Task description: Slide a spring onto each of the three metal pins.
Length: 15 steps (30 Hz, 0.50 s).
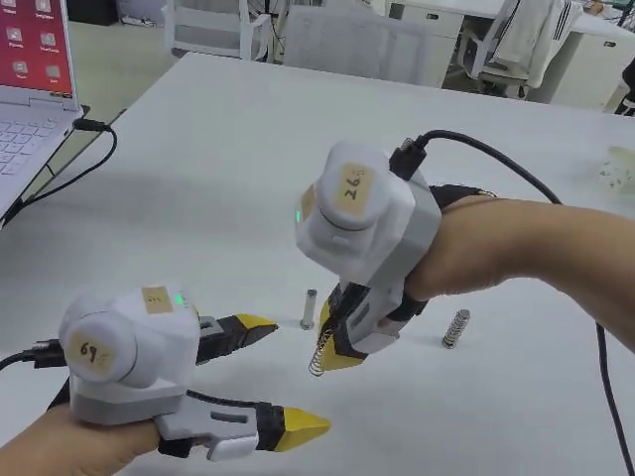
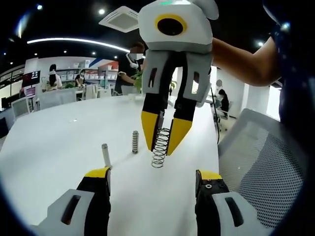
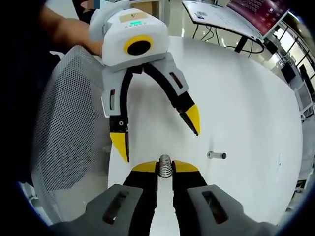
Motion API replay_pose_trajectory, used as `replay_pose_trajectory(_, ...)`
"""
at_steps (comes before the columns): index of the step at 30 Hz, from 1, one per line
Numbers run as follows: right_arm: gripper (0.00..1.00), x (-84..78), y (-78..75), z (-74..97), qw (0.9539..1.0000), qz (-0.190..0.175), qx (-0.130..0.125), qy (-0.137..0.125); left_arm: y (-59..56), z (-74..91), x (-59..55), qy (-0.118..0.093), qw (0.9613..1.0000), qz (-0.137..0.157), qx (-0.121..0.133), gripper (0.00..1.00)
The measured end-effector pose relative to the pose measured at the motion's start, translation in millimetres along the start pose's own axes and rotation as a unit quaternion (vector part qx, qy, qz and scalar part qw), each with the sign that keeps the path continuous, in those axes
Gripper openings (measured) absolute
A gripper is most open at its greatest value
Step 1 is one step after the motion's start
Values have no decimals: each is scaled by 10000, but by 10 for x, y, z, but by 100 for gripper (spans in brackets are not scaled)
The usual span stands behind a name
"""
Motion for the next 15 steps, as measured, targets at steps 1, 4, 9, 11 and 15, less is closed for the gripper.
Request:
replay_pose_trajectory(1, 8, -1, -3, 5, 10000, -3, -7, -4, 1, 0, 2, -9, 10000, 8, 14, 68)
replay_pose_trajectory(4, 8, -2, -15, 18, 10000, -13, -28, -19, 7, 3, 3, -15, 10000, 15, 43, 71)
replay_pose_trajectory(9, 8, -10, -37, 49, 10000, -44, -63, -33, 12, 5, 2, -37, 9999, 29, 91, 75)
replay_pose_trajectory(11, 8, -12, -45, 62, 10000, -46, -76, -35, 15, 8, 0, -47, 9999, 36, 113, 77)
replay_pose_trajectory(15, 8, -22, -69, 85, 9999, -55, -99, -30, 13, 9, 2, -150, 9998, 12, 146, 80)
Point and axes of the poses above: the centre of the closed fingertips' face, and the gripper's own axes: z roughly backward along the fingers, y roughly to its left, x roughly out of its top, the point moved 9 cm from there along z, roughly backward along the fingers, and after that the axes turned 8 degrees about -y, right-handed, at the moved point
